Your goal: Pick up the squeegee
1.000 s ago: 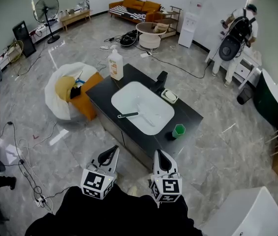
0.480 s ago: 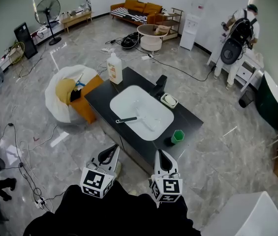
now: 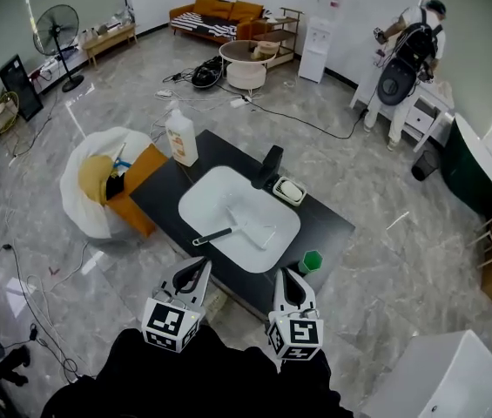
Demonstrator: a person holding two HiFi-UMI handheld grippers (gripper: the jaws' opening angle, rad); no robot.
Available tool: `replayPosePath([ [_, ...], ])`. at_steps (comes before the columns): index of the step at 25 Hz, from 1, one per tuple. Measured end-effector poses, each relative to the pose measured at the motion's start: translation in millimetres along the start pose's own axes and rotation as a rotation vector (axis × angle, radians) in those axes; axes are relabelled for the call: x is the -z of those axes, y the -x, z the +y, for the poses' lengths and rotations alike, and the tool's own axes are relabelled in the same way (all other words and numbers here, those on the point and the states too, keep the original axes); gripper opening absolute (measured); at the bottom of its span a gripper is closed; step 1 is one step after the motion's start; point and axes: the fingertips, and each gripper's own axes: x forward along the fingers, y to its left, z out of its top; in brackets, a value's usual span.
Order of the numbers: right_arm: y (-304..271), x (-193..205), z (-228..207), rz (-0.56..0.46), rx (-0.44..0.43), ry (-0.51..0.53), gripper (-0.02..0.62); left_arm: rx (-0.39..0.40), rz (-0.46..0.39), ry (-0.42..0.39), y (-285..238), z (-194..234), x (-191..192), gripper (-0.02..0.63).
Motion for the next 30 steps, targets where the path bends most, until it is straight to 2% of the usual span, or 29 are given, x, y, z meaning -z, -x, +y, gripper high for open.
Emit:
replayPosePath([
  [14,-135.5,-16.7,-20.3,0.053,0.133,-0.054,0.015,0.130,0.070,-0.013,-117.7,106.9,-11.3,0.023],
  [23,-182.2,-7.7,-35.7,0.079,0.227,-0.090,0.015,0.238,0.110,-0.021,-180.8,134.8,-0.7,0.023],
  [30,-203.1,6.0,-55.0,0.104,0.315,-0.139,0.015,0.341,0.165,-0.034,-227.2,138.3,14.2,0.023],
])
